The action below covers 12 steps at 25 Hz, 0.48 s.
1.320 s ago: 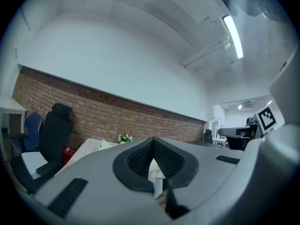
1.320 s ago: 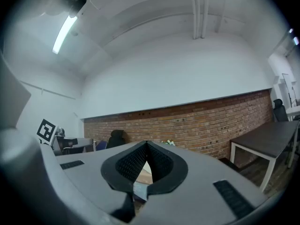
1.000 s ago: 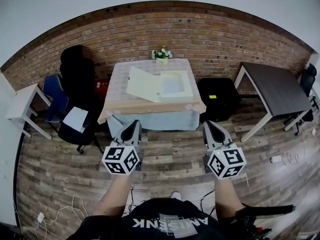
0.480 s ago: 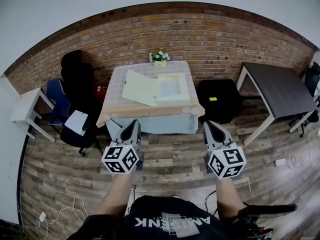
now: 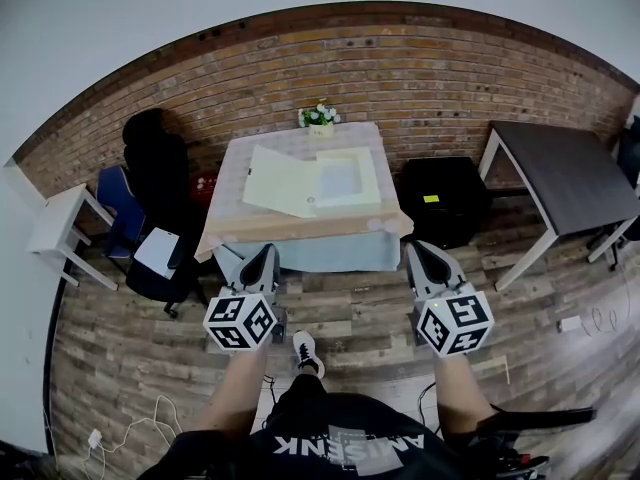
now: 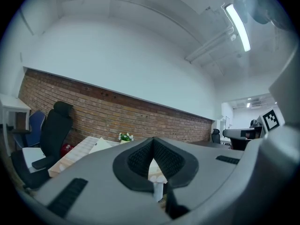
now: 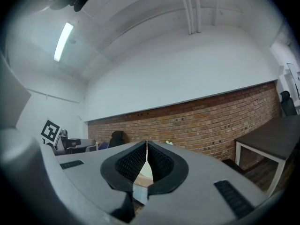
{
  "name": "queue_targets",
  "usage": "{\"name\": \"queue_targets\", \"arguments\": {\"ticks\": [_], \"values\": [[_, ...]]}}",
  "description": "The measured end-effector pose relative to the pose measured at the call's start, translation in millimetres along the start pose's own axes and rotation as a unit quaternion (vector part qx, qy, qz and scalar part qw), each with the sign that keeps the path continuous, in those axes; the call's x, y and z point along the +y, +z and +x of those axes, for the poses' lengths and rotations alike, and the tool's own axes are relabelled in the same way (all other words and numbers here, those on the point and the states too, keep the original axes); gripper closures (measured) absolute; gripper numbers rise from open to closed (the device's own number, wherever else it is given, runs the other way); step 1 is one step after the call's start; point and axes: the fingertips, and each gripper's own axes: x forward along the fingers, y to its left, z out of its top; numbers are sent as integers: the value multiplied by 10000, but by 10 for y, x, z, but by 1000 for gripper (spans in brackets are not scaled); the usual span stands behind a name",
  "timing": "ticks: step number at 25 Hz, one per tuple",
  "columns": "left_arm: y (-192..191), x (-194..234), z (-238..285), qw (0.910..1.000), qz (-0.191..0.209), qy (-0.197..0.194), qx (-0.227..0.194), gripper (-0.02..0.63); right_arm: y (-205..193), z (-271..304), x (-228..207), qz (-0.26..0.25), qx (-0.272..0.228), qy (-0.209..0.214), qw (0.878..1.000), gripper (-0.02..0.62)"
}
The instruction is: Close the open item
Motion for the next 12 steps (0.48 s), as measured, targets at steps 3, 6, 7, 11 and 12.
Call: {"name": "queue_targets", "arguments": {"ticks": [3, 6, 7, 11, 12], "values": [[-27, 84, 165, 10000, -71, -32, -20, 595, -24, 119, -53, -37, 29, -54, 10000, 554], [-62, 174, 344, 9998, -154, -85, -35, 594, -44, 270, -106, -70, 84, -120, 9999, 554], [-57, 217, 410, 9998, -166, -89, -47, 595, -38, 335, -119, -82, 90, -130, 9998, 554], [-46, 468, 717, 9998, -202, -14, -33, 595, -40, 666, -182, -129, 162, -154, 9997, 554], [-54, 532, 801, 9998, -207, -3, -12, 594, -49, 760, -210, -134, 191, -168, 9996, 554]]}}
